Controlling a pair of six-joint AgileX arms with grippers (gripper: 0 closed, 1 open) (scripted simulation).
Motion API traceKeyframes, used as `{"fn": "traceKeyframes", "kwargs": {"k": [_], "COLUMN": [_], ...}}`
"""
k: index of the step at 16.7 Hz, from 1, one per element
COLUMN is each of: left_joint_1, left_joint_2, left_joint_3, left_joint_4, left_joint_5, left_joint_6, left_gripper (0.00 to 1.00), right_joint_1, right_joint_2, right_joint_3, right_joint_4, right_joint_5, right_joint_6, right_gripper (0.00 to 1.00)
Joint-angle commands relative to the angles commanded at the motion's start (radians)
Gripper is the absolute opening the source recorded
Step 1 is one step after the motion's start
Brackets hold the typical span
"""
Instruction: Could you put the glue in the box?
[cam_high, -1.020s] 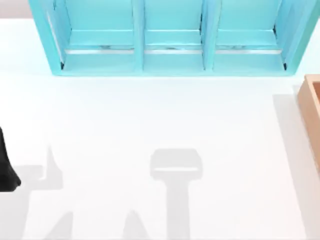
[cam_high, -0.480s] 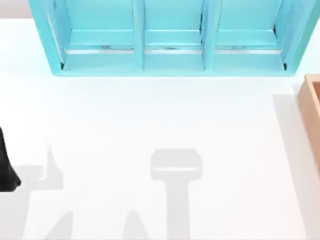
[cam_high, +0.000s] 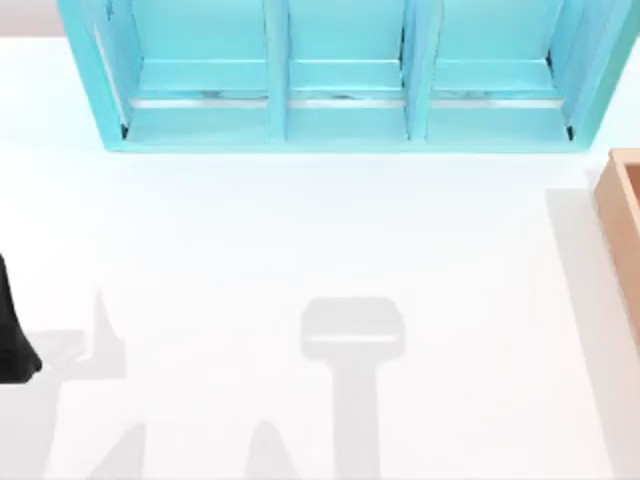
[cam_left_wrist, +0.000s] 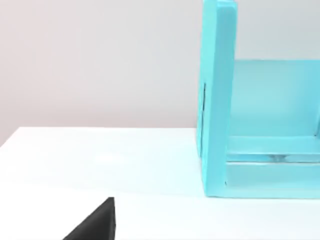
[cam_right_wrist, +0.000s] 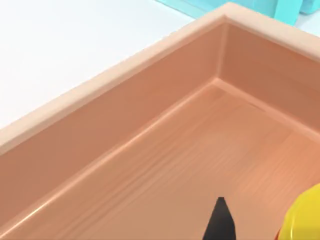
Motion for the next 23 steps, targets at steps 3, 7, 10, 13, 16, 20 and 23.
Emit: {"fn": "traceKeyframes", "kwargs": {"k": [3,7,10,13,16,20,23], "left_joint_1": [0.000,0.000,0.000,0.000,0.000,0.000,0.000], "left_joint_2": [0.000,0.000,0.000,0.000,0.000,0.000,0.000], "left_joint_3": [0.000,0.000,0.000,0.000,0.000,0.000,0.000], "left_joint_4": [0.000,0.000,0.000,0.000,0.000,0.000,0.000], "left_joint_5": [0.000,0.000,0.000,0.000,0.000,0.000,0.000], "left_joint_6": [0.000,0.000,0.000,0.000,0.000,0.000,0.000], "left_gripper": [1.00,1.00,1.00,1.00,1.00,1.00,1.00], "right_joint_1": [0.044,0.082,0.083,0.083,0.083,0.083,0.083], "right_joint_2": [-0.006,-0.017,-0.017,-0.017,-0.017,-0.017,-0.017], "right_joint_3": [-0.051,-0.089,-0.090,-0.090,-0.090,-0.090,-0.090], "right_joint_4": [0.182,0.289,0.291,0.291,0.291,0.291,0.291], "right_joint_5": [-0.004,-0.001,0.000,0.000,0.000,0.000,0.000], "right_joint_6": [0.127,0.219,0.220,0.220,0.220,0.220,0.220], "right_gripper": [0.00,0.00,0.00,0.15,0.38,0.68,0.90]}}
